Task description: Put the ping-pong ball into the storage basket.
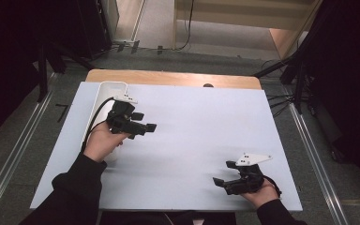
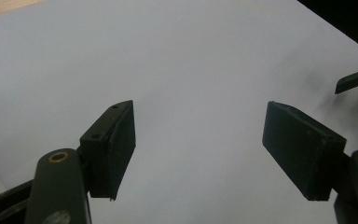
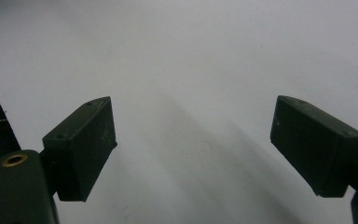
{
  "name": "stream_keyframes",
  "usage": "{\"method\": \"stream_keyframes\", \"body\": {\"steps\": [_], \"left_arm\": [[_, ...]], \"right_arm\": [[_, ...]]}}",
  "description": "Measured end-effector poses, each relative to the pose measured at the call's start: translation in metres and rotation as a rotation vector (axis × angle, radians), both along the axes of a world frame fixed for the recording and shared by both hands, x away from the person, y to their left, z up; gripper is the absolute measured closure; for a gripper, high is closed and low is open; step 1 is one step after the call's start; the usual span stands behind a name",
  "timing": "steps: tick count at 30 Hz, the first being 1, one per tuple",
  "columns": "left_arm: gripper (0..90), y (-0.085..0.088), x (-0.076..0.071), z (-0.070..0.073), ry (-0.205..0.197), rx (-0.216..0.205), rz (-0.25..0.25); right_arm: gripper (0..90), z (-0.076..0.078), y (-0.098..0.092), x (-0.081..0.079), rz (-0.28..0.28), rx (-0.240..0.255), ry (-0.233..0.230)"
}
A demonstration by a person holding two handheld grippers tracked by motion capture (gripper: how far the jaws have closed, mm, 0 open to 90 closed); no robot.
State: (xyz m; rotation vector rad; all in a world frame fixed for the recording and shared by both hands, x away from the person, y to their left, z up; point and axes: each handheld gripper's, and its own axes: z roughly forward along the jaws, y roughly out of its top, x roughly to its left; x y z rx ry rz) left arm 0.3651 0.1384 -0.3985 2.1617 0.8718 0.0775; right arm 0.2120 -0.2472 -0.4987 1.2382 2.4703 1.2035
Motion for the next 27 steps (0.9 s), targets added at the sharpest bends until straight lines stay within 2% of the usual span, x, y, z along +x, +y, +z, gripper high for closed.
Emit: {"method": "stream_keyframes", "body": {"steps": [10,27], "left_arm": [[26.0,-0.001,-0.011,-0.004,0.003,0.013,-0.011],[26.0,0.004,-0.031,-0.014,-0.022,0.021,-0.041]], "right_arm": [[12.7,0.0,0.0,0.0,-0.002,-0.003,0.003],[12.7,0.0,0.001,0.0,-0.002,-0.006,0.001]]}}
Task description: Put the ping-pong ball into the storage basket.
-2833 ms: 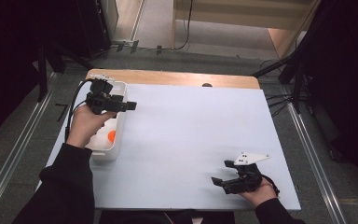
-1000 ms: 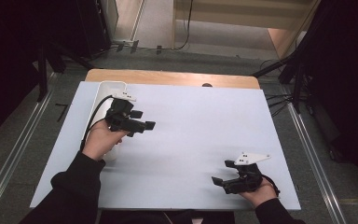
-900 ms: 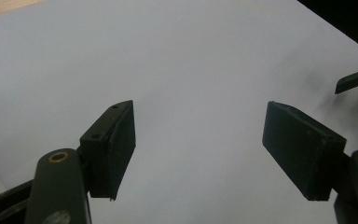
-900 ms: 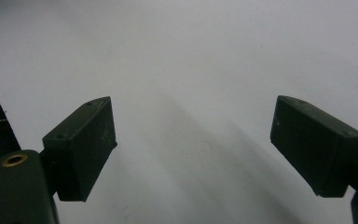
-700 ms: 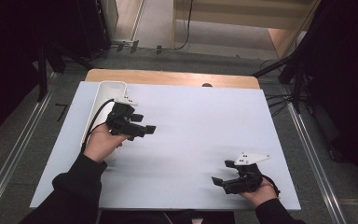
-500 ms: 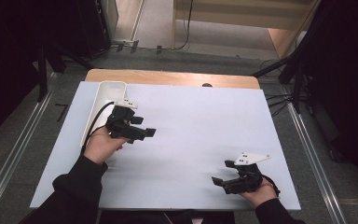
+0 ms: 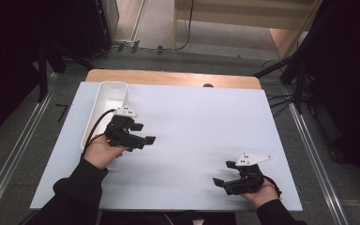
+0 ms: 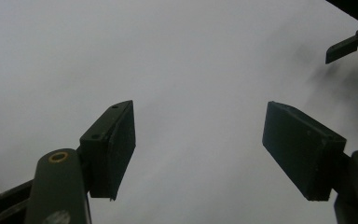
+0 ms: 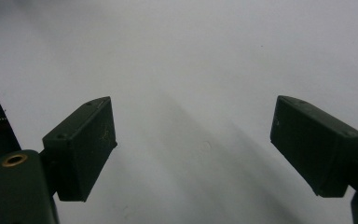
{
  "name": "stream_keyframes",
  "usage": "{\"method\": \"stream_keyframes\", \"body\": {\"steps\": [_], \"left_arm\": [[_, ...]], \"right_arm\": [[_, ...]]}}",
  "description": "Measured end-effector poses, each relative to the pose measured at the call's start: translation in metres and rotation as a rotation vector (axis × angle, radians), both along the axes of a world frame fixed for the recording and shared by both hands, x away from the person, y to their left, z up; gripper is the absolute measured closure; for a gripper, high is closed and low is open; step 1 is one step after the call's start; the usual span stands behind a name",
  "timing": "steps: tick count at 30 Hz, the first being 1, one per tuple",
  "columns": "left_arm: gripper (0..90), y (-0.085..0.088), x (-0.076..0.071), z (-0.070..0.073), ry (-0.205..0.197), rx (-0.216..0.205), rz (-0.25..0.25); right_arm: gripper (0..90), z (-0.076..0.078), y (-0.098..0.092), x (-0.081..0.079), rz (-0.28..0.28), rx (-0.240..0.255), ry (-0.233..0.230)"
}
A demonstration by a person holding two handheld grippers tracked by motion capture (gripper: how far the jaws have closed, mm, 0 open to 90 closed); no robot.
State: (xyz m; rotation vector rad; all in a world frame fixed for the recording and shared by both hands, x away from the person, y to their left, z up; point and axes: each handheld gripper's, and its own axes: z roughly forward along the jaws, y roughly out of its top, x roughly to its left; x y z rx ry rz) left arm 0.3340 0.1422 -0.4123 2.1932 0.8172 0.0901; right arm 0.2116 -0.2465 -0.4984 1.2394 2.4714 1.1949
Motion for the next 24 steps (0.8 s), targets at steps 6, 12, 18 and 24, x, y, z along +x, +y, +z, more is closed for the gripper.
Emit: {"method": "stream_keyframes", "body": {"steps": [6,12,18,24], "left_arm": [[26.0,0.0,-0.006,-0.007,-0.006,0.005,-0.019],[25.9,-0.001,-0.011,-0.011,-0.012,0.006,-0.033],[26.0,-0.001,-0.017,-0.016,-0.023,0.013,-0.063],[25.9,-0.003,-0.022,-0.02,-0.034,0.02,-0.085]], "right_arm": [[12.7,0.0,0.0,0.0,0.001,0.0,0.0],[12.7,0.0,0.0,0.0,0.003,-0.001,0.001],[12.7,0.0,0.0,0.0,0.003,-0.002,0.001],[12.7,0.0,0.0,0.0,0.003,-0.002,0.001]]}}
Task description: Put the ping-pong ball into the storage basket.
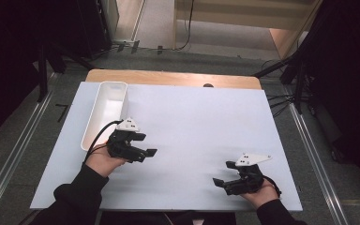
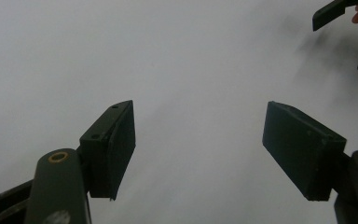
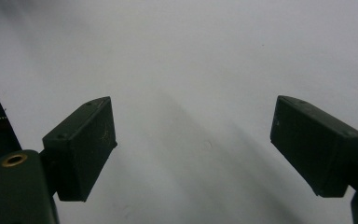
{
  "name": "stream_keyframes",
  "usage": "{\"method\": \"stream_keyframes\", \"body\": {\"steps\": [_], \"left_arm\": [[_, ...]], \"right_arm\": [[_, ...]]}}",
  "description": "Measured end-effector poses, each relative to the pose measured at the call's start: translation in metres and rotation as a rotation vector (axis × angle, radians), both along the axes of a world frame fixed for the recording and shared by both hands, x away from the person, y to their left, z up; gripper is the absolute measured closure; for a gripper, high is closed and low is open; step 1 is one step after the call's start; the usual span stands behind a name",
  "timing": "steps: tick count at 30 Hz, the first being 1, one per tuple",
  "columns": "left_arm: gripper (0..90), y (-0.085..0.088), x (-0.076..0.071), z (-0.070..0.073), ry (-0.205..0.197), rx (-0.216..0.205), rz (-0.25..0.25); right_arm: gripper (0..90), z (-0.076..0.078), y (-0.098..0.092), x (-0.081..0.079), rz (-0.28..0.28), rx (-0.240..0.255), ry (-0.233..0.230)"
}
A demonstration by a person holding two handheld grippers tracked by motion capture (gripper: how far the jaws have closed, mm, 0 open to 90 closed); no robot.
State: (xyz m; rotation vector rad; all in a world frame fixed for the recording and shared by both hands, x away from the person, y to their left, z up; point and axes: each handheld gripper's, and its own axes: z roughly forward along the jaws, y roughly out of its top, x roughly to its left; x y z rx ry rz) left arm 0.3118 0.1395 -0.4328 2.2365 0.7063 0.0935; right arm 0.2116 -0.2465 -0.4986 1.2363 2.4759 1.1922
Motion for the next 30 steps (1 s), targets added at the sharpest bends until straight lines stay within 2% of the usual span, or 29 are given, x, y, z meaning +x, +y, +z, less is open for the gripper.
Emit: {"method": "stream_keyframes", "body": {"steps": [7,11,19,30], "left_arm": [[25.9,0.003,-0.007,-0.004,-0.017,-0.002,-0.014],[25.9,0.005,-0.01,-0.007,-0.024,0.01,-0.028],[25.9,0.008,-0.013,-0.012,-0.02,0.001,-0.032],[25.9,0.013,-0.02,-0.018,-0.027,0.0,-0.07]], "right_arm": [[12.7,0.0,0.0,0.0,0.001,0.0,-0.001],[12.7,0.0,0.0,0.0,0.002,0.0,0.0],[12.7,0.0,0.0,0.0,0.001,-0.001,0.0],[12.7,0.0,0.0,0.0,0.001,0.0,0.0]]}}
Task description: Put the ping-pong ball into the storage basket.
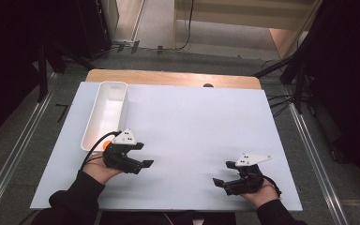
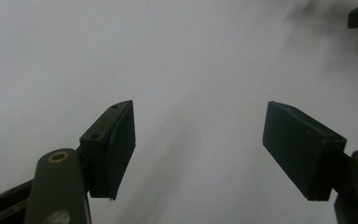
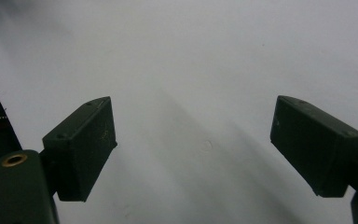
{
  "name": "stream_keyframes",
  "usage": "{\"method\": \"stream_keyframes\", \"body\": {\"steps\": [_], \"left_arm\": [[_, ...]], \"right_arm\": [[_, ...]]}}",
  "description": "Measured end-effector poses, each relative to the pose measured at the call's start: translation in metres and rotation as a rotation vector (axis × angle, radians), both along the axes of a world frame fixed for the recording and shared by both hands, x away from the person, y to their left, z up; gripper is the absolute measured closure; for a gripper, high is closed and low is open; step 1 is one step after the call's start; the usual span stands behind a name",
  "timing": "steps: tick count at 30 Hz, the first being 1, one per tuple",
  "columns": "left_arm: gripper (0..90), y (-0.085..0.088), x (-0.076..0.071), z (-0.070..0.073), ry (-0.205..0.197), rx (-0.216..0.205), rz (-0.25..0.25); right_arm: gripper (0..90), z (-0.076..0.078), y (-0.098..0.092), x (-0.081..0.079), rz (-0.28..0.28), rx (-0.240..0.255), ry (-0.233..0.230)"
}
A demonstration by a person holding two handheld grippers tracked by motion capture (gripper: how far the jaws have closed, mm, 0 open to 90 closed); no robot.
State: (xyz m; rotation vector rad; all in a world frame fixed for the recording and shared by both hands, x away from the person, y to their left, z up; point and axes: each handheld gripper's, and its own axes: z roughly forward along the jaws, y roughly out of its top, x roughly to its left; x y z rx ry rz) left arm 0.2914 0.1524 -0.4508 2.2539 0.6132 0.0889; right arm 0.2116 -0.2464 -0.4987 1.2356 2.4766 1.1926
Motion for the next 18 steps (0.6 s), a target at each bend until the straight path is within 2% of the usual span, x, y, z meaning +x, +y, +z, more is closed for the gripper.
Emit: {"method": "stream_keyframes", "body": {"steps": [8,13,18], "left_arm": [[25.9,0.004,-0.007,-0.004,0.004,-0.013,-0.036],[25.9,0.007,-0.009,-0.007,0.004,-0.001,-0.046],[25.9,0.01,-0.011,-0.01,0.023,-0.01,-0.048]], "right_arm": [[12.7,0.0,0.0,0.0,0.0,-0.001,-0.001],[12.7,0.0,0.0,0.0,-0.002,0.005,0.003],[12.7,0.0,-0.001,0.0,-0.003,0.006,0.003]]}}
